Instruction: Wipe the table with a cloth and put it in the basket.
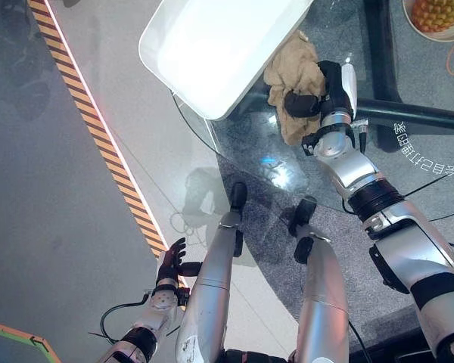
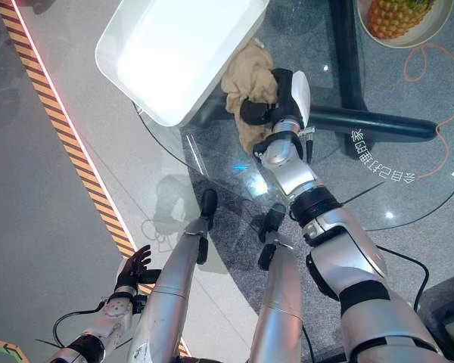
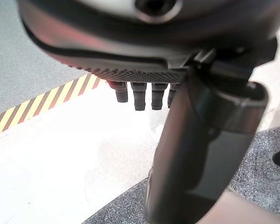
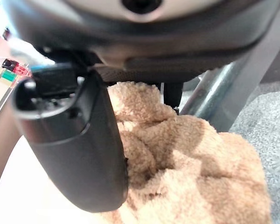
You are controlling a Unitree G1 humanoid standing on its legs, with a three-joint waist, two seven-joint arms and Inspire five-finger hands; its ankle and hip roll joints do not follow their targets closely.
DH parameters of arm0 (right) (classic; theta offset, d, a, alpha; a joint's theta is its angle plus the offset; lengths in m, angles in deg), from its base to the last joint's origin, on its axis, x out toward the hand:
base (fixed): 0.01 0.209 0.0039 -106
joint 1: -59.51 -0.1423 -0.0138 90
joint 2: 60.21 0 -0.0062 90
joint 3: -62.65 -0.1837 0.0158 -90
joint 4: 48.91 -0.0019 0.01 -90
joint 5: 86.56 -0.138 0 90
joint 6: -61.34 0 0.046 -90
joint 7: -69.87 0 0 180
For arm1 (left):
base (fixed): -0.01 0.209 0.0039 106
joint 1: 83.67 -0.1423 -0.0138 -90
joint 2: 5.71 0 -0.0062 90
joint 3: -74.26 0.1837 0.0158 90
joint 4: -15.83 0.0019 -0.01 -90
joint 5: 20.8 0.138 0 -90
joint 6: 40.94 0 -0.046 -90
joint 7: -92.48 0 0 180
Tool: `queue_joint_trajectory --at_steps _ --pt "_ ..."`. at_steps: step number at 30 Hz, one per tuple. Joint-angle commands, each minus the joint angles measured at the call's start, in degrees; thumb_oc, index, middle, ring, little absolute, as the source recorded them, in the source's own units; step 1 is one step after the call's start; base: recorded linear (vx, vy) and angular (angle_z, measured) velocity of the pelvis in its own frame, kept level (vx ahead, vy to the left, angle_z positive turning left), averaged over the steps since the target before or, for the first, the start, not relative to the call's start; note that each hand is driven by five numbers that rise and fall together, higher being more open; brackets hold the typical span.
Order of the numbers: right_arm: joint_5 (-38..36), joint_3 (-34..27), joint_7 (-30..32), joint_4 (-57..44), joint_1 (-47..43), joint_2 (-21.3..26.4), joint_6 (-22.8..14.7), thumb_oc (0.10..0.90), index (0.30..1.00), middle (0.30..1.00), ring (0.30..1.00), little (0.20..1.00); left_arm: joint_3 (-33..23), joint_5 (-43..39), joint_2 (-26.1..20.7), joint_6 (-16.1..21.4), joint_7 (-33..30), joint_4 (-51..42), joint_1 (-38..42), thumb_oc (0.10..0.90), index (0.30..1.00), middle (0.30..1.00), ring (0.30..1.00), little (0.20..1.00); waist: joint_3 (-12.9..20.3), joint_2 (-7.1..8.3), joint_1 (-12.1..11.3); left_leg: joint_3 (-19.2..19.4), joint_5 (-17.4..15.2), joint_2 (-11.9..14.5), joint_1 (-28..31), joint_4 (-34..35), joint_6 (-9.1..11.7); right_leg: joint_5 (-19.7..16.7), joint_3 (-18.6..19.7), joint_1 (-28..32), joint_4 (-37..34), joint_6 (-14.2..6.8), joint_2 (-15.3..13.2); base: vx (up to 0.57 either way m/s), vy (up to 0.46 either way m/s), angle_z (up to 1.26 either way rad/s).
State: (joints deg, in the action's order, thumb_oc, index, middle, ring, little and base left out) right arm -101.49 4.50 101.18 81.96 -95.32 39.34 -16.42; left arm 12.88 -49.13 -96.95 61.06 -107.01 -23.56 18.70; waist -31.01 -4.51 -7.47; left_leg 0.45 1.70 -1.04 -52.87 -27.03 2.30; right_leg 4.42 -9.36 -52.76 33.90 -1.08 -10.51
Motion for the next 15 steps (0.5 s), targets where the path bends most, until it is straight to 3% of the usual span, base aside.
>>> queue_joint_trajectory --at_steps 1,9,15 --pt "1.4 2.8 1.0 -6.5 -0.6 -0.8 -0.5 0.100 0.300 0.300 0.300 0.200 3.2 0.9 3.7 -0.2 -1.4 -2.2 -5.0 0.800 0.900 0.900 0.900 0.900 1.2 -3.67 -0.9 4.7 -5.0 -2.7 3.6 -0.2 -3.7 -0.6 -1.4 1.2 -1.9 -0.2 3.8 0.00 0.000 0.00" --pt "2.0 1.3 8.9 -0.5 -1.6 1.7 -0.5 0.100 0.300 0.300 0.300 0.200 3.6 0.7 3.8 0.6 -1.5 -0.3 -4.7 0.800 0.900 0.900 0.900 0.900 1.2 -3.63 -0.5 4.7 -5.2 -2.6 4.3 0.3 -3.8 -1.3 -1.2 1.7 -3.0 -0.4 4.1 0.00 -0.025 0.00" --pt "2.9 0.2 11.8 3.0 -4.2 7.6 -0.7 0.100 0.300 0.300 0.300 0.200 3.8 0.3 3.0 1.2 -1.6 0.0 -5.2 0.800 0.900 0.900 0.900 0.900 1.2 -3.29 0.0 4.6 -5.7 -2.3 4.7 0.2 -3.9 -1.6 -0.9 1.8 -3.0 -0.6 4.3 0.00 -0.037 -0.01"
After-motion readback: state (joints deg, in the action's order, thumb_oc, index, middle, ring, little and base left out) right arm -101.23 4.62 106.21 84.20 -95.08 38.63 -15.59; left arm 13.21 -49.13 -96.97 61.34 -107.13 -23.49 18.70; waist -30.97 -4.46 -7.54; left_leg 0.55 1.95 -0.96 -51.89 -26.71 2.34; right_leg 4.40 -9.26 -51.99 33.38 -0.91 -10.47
